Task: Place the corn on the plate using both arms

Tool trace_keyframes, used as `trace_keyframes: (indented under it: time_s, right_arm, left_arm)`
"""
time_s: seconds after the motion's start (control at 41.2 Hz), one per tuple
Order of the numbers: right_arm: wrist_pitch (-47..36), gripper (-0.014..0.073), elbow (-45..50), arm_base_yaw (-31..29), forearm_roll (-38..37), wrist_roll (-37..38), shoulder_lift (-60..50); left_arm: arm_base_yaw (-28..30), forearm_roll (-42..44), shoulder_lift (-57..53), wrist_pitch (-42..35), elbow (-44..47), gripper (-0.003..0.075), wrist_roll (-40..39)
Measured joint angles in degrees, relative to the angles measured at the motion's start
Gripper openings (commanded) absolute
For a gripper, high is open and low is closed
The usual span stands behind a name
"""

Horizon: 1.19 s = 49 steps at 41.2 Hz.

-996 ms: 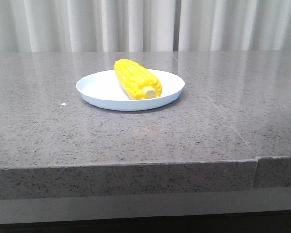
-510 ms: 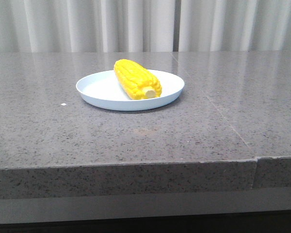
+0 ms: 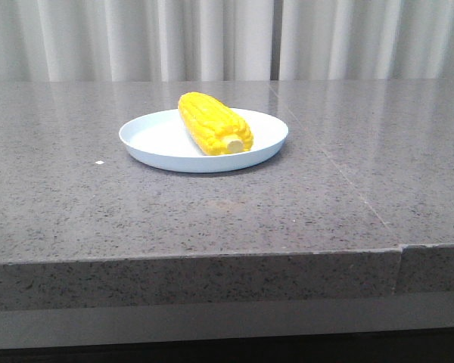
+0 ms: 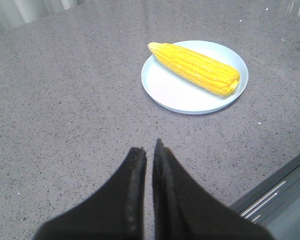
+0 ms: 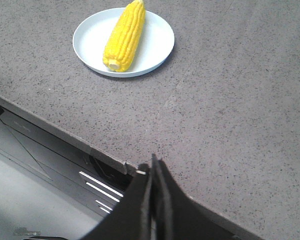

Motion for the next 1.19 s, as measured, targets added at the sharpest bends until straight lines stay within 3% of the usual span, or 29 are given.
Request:
trace_keyframes:
  time_s: [0.777, 0.947, 1.19]
  right_arm:
    - [0.45, -0.0120, 0.06, 0.00, 0.00, -0.09, 0.00]
    - [0.45, -0.0120, 0.14, 0.00, 0.00, -0.09, 0.00]
    - [0.45, -0.0120, 0.14, 0.00, 0.00, -0.09, 0.00]
  left_arm:
    - [0.00, 0.00, -1.34, -1.74, 1.67, -0.0020, 0.00]
    - [5.41, 0.35, -7.15, -9.41, 8.95, -0.0020, 0.00]
    - [16.63, 0.46, -20.29, -28.32, 26.66, -0.0020, 0.00]
